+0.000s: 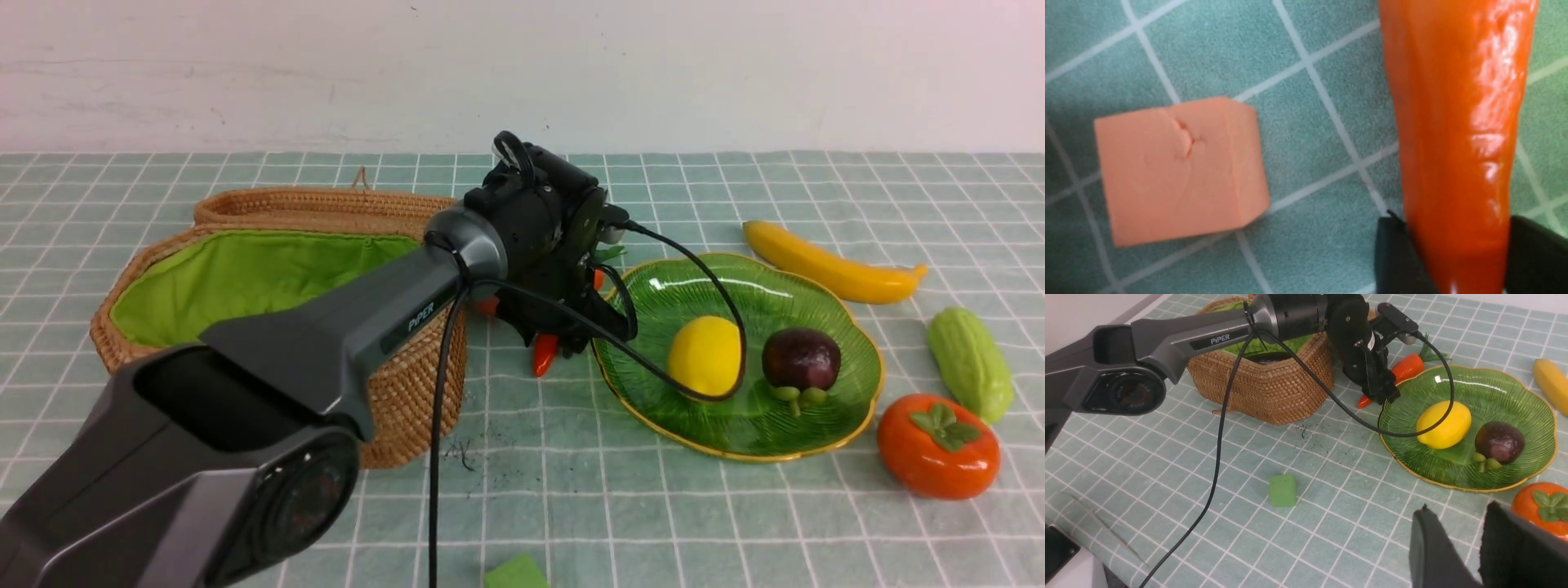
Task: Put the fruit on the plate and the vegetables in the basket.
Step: Use the left arm to grab a carrot and put it into the left basket, then grab a tomato with your right arm and place it on the plate on the right.
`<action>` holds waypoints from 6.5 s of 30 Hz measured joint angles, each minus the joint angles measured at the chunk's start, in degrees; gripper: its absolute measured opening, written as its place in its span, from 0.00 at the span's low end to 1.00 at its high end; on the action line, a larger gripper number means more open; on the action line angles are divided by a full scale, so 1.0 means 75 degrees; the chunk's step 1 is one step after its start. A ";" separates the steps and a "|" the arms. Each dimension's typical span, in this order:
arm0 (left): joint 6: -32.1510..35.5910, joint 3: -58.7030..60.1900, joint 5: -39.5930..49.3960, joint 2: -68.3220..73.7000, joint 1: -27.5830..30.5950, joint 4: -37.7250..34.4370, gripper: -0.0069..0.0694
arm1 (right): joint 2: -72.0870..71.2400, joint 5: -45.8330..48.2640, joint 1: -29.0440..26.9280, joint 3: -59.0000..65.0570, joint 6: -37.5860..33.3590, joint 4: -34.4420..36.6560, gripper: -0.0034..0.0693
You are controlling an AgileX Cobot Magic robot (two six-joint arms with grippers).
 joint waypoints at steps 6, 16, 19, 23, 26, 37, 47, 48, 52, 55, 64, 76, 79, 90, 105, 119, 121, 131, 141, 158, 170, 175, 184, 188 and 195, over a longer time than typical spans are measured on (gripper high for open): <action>0.0000 -0.0046 0.0000 0.0040 0.0000 -0.0039 0.39 | 0.0000 0.0014 0.0000 0.0000 0.0006 0.0001 0.32; -0.0127 -0.0168 0.0460 -0.0520 0.0000 0.0355 0.39 | 0.0000 0.0014 0.0000 0.0000 0.0006 0.0033 0.33; -0.0163 -0.0332 0.0742 -0.1180 0.0000 0.0615 0.39 | 0.0000 -0.0068 0.0000 0.0000 0.0006 -0.0008 0.33; 0.0401 -0.0070 0.1501 -0.2419 0.0000 0.0486 0.39 | 0.0000 -0.0237 0.0000 0.0000 0.0006 -0.0295 0.33; 0.1374 0.0957 0.1590 -0.3522 0.0000 0.0458 0.39 | 0.0000 -0.0357 0.0000 0.0000 0.0006 -0.0387 0.33; 0.6776 0.5674 0.1165 -0.6906 0.1838 0.0716 0.39 | 0.0000 -0.0747 0.0000 0.0000 -0.0395 -0.0407 0.34; 0.7874 0.6540 -0.0110 -0.6444 0.2488 0.0778 0.40 | 0.0000 -0.1001 0.0000 0.0000 -0.0422 -0.0406 0.34; 0.7776 0.6540 -0.0197 -0.6446 0.2488 0.0778 0.42 | 0.0000 -0.1003 0.0000 0.0000 -0.0422 -0.0406 0.34; 0.7220 0.6540 -0.0243 -0.6440 0.2488 0.0950 0.62 | 0.0000 -0.1019 0.0000 0.0000 -0.0422 -0.0320 0.34; 0.6831 0.6540 -0.0194 -0.6447 0.2488 0.0988 0.75 | 0.0000 -0.1024 0.0000 0.0000 -0.0422 -0.0320 0.34; 0.3483 0.6540 0.0158 -0.7131 0.2315 -0.0157 0.80 | 0.0448 -0.0865 0.0000 0.0000 -0.0192 -0.0233 0.35; 0.0761 0.7331 -0.0152 -1.0062 -0.0954 -0.0647 0.07 | 0.2799 -0.0126 0.0000 0.0000 -0.0138 -0.0293 0.36; 0.0410 0.8264 -0.0564 -1.0727 -0.1660 -0.0647 0.07 | 0.3489 -0.0120 -0.0009 0.0000 -0.0007 -0.0647 0.37; -0.0737 1.2173 -0.3218 -1.4187 -0.2887 -0.0615 0.07 | 0.5097 -0.0497 -0.3615 0.0485 -0.0315 -0.0266 0.37; -0.0803 1.3561 -0.4615 -1.5734 -0.2887 -0.0583 0.07 | 0.7267 -0.3184 -0.7983 0.1817 -0.2230 0.4119 0.64; -0.0803 1.3561 -0.4922 -1.5734 -0.2887 -0.0382 0.07 | 0.8862 -0.3895 -0.7983 0.1817 -0.3991 0.6096 0.96; -0.0803 1.3561 -0.4922 -1.5734 -0.2887 -0.0382 0.07 | 0.8957 -0.3949 -0.7983 0.1817 -0.4092 0.6134 0.94; -0.0803 1.3561 -0.4922 -1.5734 -0.2887 -0.0382 0.07 | 0.9270 -0.4007 -0.7983 0.1810 -0.4349 0.6264 0.90; -0.0803 1.3561 -0.4922 -1.5734 -0.2887 -0.0382 0.07 | 0.9426 -0.4242 -0.7763 0.1757 -0.4919 0.6635 0.84; -0.0858 1.3561 -0.4929 -1.5734 -0.2887 -0.0382 0.07 | 0.9349 -0.4358 -0.7530 0.1616 -0.5130 0.6117 0.76; -0.3069 1.3561 -0.4952 -1.5704 -0.2887 0.1582 0.07 | 0.8329 -0.4118 -0.5967 -0.0220 -0.4155 0.5358 0.75; -0.3960 1.3561 -0.4977 -1.5614 -0.2887 0.1968 0.07 | 0.9653 -0.4973 -0.5251 -0.1224 -0.4510 0.5362 0.75; -0.5085 1.3561 -0.4977 -1.5491 -0.2887 0.2722 0.07 | 1.1326 -0.5121 -0.5026 -0.2365 -0.5182 0.4991 0.93; -0.5169 1.3561 -0.4977 -1.5491 -0.2887 0.2813 0.07 | 1.1074 -0.4808 -0.5026 -0.2382 -0.5006 0.4524 0.98; -0.5193 1.3561 -0.4977 -1.5491 -0.2887 0.3167 0.07 | 0.9925 -0.3462 -0.5304 -0.2419 -0.3361 0.2950 0.90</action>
